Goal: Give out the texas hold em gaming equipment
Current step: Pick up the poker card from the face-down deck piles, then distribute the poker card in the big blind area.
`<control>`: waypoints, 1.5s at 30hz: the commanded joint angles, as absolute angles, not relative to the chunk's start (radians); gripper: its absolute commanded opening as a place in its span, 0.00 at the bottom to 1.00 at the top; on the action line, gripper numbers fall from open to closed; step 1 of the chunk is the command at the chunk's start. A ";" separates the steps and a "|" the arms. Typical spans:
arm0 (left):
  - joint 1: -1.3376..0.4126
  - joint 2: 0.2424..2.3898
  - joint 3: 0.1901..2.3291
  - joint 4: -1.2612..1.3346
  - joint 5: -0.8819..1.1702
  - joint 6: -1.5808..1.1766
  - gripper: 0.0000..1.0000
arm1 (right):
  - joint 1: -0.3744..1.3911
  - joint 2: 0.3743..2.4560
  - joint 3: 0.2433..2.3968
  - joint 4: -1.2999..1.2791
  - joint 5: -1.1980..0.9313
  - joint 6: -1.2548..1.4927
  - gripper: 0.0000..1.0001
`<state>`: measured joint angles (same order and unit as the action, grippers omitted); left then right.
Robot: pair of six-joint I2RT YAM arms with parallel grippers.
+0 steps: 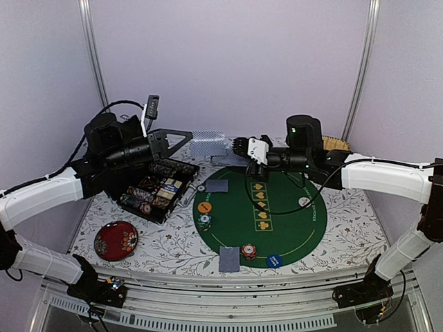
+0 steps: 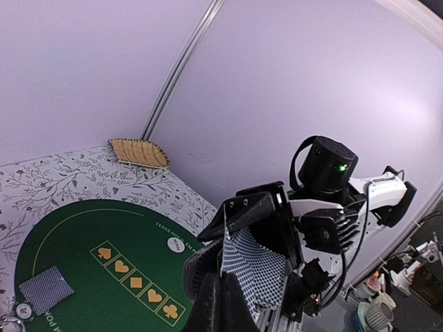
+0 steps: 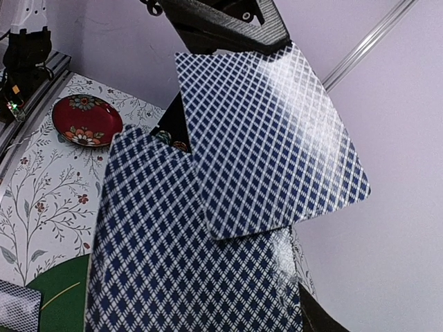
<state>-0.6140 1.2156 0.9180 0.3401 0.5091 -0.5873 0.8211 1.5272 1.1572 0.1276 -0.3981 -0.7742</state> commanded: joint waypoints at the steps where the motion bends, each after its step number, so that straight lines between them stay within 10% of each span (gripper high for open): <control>1: -0.574 1.173 0.902 0.376 0.526 -0.612 0.00 | 0.811 1.530 1.142 0.137 -0.396 -0.755 0.47; 24: -0.427 1.126 0.840 0.313 0.476 -0.592 0.00 | 0.804 1.459 1.081 0.134 -0.381 -0.748 0.47; 45: -0.436 2.081 1.229 0.477 0.584 -0.572 0.00 | 0.801 1.392 1.005 0.131 -0.365 -0.721 0.47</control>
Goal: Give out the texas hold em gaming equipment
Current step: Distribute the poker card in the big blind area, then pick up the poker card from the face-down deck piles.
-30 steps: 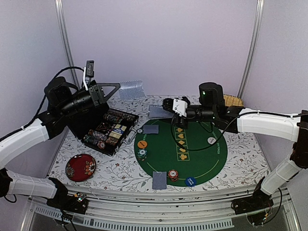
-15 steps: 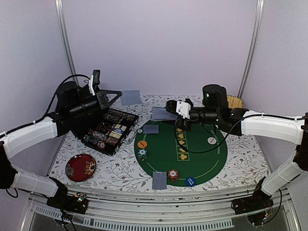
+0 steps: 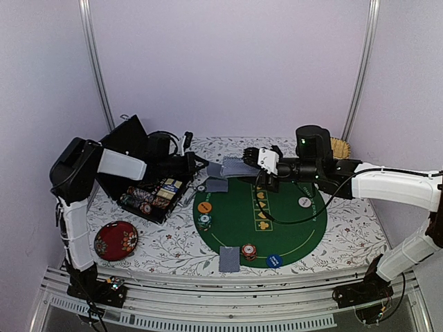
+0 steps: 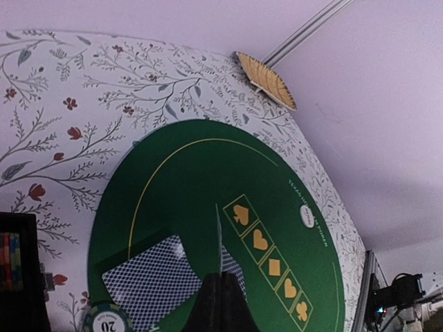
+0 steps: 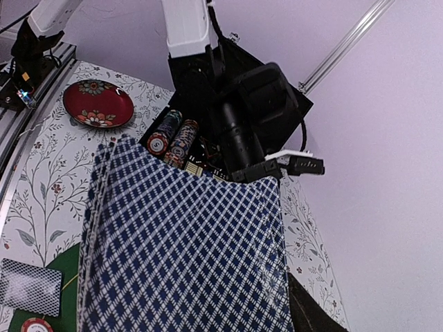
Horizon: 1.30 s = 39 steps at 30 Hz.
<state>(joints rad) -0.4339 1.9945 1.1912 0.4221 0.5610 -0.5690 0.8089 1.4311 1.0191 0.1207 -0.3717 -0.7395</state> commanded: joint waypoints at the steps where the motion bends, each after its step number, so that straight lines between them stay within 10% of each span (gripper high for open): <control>1: -0.436 2.099 1.234 0.490 0.578 -0.575 0.00 | 0.801 1.390 1.004 0.129 -0.364 -0.721 0.47; 14: -0.440 2.237 1.322 0.378 0.554 -0.522 0.00 | 0.801 1.392 1.005 0.122 -0.359 -0.721 0.47; 30: -0.444 1.913 1.235 0.322 0.327 -0.431 0.63 | 0.800 1.401 1.027 0.098 -0.362 -0.724 0.48; 39: -0.551 1.568 1.082 0.346 0.627 -0.437 0.91 | 0.799 1.410 1.033 0.113 -0.362 -0.726 0.48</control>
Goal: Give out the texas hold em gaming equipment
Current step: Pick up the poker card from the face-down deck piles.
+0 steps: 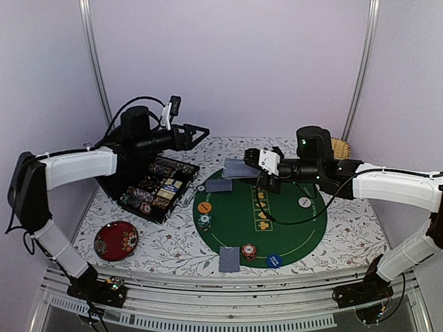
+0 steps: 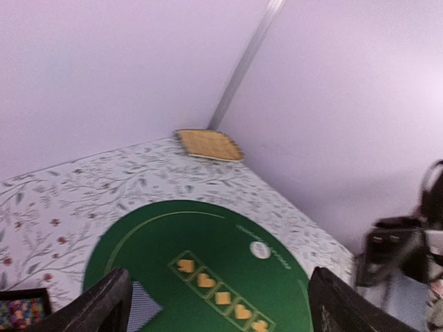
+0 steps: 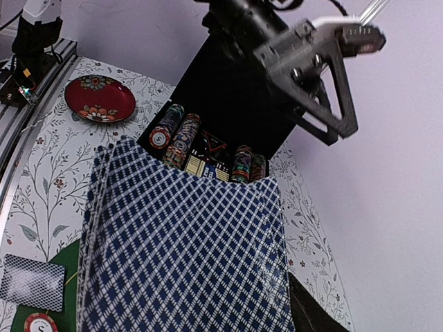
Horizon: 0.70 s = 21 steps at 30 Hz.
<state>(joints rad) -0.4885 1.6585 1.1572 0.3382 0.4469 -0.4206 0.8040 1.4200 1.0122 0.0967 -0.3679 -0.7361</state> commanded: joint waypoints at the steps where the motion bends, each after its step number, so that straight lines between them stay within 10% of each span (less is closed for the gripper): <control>1: -0.562 1.542 1.063 0.348 0.646 -0.455 0.92 | 0.800 1.412 1.035 0.116 -0.361 -0.727 0.48; 21: -0.666 1.577 0.960 0.595 0.802 -0.671 0.98 | 0.804 1.464 1.071 0.135 -0.382 -0.735 0.48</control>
